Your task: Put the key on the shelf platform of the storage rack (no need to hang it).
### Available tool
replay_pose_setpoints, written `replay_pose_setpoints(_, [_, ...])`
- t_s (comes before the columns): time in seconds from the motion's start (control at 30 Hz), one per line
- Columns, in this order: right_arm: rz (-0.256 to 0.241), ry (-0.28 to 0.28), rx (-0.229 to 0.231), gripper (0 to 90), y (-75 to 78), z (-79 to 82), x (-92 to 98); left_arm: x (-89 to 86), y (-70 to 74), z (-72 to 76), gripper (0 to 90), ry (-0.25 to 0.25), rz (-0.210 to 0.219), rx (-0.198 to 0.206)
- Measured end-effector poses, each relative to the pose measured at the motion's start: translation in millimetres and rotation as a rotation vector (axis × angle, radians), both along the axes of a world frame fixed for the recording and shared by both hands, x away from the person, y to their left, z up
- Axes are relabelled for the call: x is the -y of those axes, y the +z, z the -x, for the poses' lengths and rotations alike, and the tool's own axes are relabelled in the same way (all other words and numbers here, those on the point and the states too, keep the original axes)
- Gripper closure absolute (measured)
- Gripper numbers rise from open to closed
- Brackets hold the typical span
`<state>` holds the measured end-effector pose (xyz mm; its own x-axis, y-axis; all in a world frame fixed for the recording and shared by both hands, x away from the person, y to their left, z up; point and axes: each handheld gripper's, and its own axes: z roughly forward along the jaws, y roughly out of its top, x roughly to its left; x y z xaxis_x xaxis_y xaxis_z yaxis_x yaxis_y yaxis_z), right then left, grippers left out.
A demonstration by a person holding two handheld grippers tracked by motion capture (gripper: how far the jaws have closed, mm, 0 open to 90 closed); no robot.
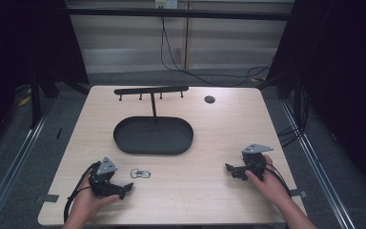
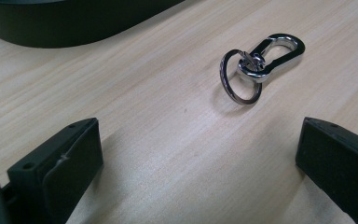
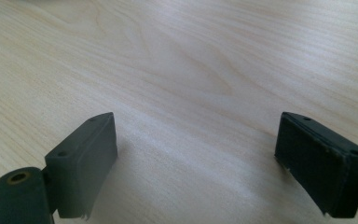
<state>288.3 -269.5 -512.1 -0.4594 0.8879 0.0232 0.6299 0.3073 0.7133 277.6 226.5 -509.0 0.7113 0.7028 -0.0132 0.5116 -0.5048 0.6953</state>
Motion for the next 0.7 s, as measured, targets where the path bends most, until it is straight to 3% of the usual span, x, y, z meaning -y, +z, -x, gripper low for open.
replay_pose_setpoints(0.13, [0.001, 0.002, 0.002, 12.2, -0.1, -0.2, 0.1, 0.8, 1.9, 0.7, 1.2, 0.004, -0.004, -0.017])
replay_pose_setpoints(0.3, [0.0, 0.0, -0.001, 12.3, 0.0, 0.0, 0.0, 3.9, 11.8, 1.5, 19.2, -0.021, -0.05, -0.058])
replay_pose_setpoints(0.4, [0.0, 0.0, 0.0, 12.2, 0.0, 0.0, 0.0, 9.2, 17.6, 1.2, 23.8, -0.041, -0.084, -0.098])
replay_pose_setpoints(0.47, [0.0, 0.0, 0.0, 12.2, 0.0, -0.1, 0.0, 14.2, 22.6, 0.4, 28.1, -0.06, -0.13, -0.135])
replay_pose_setpoints(0.5, [0.0, 0.0, 0.0, 12.2, 0.0, -0.1, 0.0, 14.2, 22.6, 0.4, 29.2, -0.06, -0.13, -0.135])
replay_pose_setpoints(0.67, [0.0, 0.0, 0.0, 12.2, 0.0, 0.0, 0.0, 27.0, 30.5, -7.5, 32.9, -0.102, -0.166, -0.24])
replay_pose_setpoints(0.7, [0.0, 0.0, 0.0, 12.2, 0.0, 0.0, 0.0, 27.0, 30.5, -7.5, 33.0, -0.102, -0.166, -0.24])
